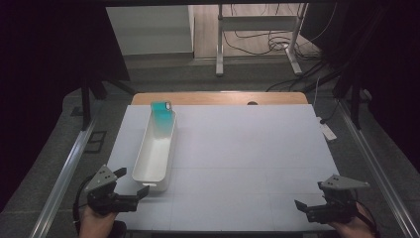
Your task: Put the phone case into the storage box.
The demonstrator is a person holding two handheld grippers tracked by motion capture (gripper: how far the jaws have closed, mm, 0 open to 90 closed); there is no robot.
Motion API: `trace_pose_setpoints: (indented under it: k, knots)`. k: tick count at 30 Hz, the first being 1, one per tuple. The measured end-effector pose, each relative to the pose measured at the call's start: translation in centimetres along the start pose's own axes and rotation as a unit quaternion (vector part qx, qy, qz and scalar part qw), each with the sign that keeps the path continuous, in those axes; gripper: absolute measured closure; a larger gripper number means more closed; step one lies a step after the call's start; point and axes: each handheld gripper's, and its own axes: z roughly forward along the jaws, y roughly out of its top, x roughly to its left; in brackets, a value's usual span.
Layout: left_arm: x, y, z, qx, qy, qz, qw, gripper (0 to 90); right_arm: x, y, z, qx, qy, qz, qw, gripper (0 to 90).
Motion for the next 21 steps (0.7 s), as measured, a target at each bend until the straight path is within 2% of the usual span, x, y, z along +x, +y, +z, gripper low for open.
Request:
trace_pose_setpoints:
  k: [6,21]
  knots:
    - [-0.3,-0.6,-0.2,0.015,0.014,0.006,0.9998,0.0,0.0,0.0,0.0,0.002,0.001,0.0,1.0,0.0]
    - [-0.6,-1.6,-1.1,0.024,0.029,-0.004,0.9993,0.0,0.1,0.0,0.1,0.004,0.0,-0.001,1.0,0.0]
